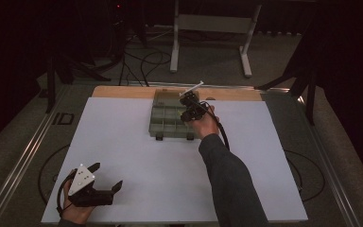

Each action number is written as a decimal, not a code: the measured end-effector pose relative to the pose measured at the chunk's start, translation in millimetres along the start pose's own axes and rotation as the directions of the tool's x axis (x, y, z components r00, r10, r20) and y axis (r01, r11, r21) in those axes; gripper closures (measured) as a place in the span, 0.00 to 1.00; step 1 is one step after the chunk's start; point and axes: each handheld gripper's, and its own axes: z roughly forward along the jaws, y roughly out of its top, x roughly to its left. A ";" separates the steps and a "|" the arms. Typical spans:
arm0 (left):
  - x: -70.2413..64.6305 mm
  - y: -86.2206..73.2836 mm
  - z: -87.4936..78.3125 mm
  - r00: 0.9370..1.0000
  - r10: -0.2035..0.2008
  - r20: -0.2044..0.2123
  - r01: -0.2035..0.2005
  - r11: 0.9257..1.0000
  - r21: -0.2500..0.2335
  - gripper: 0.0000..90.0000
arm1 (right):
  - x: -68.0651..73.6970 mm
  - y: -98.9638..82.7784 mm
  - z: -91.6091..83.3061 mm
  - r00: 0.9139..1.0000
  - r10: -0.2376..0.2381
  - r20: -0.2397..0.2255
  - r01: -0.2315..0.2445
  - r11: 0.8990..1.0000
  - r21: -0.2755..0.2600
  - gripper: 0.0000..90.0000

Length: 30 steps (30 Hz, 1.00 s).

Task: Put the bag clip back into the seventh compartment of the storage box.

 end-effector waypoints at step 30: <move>1.6 -0.4 -1.9 1.000 -0.006 -0.005 0.006 1.000 -0.005 0.00 | -1.6 -0.8 23.9 0.997 0.070 0.022 -0.070 0.997 -0.012 0.28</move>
